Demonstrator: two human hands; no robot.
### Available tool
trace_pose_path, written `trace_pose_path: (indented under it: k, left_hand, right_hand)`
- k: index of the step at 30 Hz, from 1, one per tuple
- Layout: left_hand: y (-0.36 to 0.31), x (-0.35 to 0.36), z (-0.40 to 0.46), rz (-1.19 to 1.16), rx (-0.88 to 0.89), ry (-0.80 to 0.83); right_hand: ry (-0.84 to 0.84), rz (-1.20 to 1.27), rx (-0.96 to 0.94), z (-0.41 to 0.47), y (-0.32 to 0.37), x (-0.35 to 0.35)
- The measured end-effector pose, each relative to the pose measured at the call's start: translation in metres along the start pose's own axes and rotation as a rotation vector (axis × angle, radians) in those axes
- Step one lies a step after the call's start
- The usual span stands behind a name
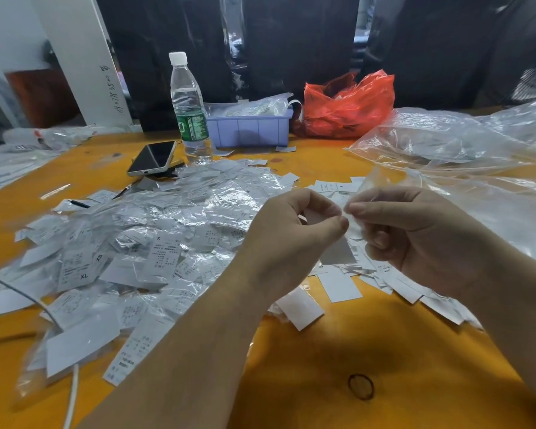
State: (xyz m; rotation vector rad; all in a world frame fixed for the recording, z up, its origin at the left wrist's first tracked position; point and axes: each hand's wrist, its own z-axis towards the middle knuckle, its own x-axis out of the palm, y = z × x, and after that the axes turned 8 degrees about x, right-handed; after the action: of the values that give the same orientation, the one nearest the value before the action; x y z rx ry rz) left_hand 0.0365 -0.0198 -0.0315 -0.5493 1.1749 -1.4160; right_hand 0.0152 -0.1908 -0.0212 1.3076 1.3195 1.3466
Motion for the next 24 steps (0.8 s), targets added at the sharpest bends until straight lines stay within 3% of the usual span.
trace_pose_path:
  k: [6, 15, 24]
  left_hand:
    - [0.001, 0.0, 0.001, -0.07, -0.029, -0.033]
    - [-0.001, 0.002, -0.001, 0.015, 0.015, -0.052]
    - [-0.001, 0.003, 0.01, 0.001, -0.098, 0.018]
  right_hand:
    - [-0.115, 0.059, -0.021, 0.001, 0.002, -0.004]
    - [-0.09, 0.04, -0.016, 0.001, 0.0, -0.001]
    - [-0.089, 0.012, -0.012, 0.001, 0.0, 0.0]
